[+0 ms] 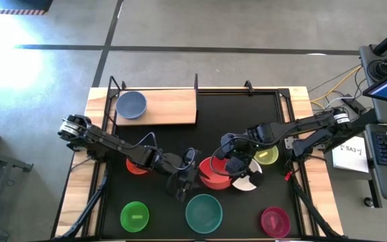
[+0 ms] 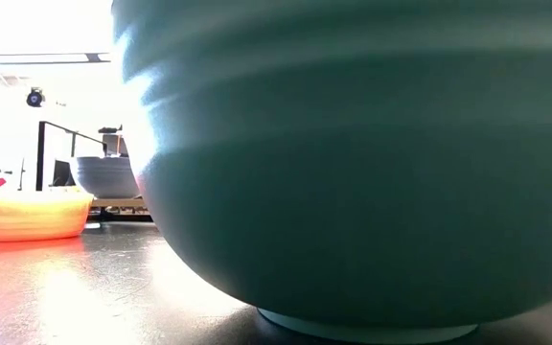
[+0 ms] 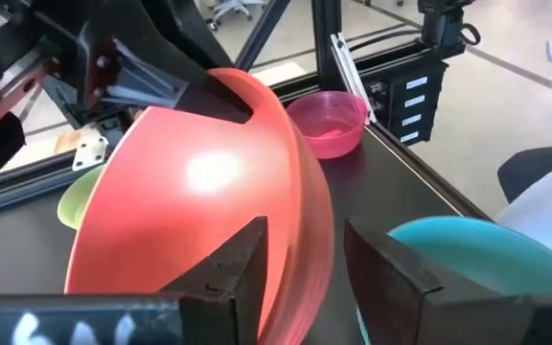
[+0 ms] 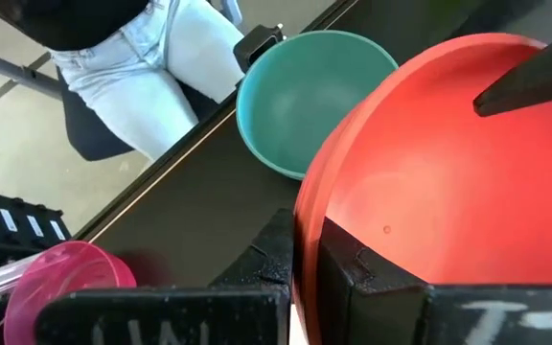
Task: Place and stack bowls onto a shelf
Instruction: Stack the orange bowl on top of the blue bowl on the shelf, then stack the white bowl on top of the orange bowl on the shelf
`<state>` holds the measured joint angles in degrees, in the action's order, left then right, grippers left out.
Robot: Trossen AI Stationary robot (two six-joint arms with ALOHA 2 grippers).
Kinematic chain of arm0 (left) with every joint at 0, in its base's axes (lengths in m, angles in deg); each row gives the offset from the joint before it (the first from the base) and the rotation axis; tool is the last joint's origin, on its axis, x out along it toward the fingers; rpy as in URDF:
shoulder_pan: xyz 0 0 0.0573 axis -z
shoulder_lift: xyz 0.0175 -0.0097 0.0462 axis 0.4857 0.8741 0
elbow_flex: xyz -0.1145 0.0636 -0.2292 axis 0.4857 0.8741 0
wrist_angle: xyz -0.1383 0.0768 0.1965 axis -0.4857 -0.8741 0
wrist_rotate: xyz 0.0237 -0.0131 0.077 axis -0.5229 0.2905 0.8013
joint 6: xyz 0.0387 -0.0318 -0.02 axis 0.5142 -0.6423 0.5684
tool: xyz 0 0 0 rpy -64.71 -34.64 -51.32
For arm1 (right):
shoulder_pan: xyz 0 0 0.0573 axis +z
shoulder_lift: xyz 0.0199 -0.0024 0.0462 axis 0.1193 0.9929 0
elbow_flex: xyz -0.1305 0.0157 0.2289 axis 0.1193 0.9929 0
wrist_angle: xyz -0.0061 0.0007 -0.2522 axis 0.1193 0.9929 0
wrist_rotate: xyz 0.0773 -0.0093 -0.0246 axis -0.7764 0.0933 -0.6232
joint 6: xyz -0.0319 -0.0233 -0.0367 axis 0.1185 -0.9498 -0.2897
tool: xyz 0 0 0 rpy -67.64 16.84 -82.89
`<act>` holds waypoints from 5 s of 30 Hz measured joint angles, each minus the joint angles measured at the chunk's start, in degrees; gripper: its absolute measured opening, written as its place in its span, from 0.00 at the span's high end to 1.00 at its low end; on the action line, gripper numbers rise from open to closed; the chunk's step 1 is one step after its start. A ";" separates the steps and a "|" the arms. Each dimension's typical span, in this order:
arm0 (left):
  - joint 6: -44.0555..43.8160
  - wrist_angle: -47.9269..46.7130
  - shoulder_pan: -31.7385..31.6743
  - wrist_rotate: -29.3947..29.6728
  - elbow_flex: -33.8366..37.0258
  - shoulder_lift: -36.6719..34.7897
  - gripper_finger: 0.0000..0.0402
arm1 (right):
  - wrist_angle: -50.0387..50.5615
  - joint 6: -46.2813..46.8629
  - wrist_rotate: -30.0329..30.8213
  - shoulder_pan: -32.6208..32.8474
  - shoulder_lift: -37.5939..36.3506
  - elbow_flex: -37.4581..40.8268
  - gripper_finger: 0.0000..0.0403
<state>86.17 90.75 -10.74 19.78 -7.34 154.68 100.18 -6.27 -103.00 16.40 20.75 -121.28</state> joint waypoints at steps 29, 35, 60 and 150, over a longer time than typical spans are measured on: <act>-13.09 -5.89 -3.64 -11.86 0.17 0.13 1.00 | 7.12 12.00 15.75 -0.16 0.07 -6.91 0.50; -18.69 -9.04 -4.36 -8.93 0.17 0.13 1.00 | 20.46 13.08 35.18 -0.42 -0.39 -11.09 0.49; -32.05 -73.76 -6.06 24.51 -17.43 -2.26 1.00 | 27.80 18.08 42.29 -20.82 -4.22 -5.52 0.49; -46.65 -75.09 -13.94 36.27 -13.86 -7.34 0.65 | 8.66 56.11 17.71 2.84 -4.42 9.00 0.49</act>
<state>39.52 15.67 -24.68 56.05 -21.20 147.34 108.84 49.84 -85.29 19.24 16.34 -112.29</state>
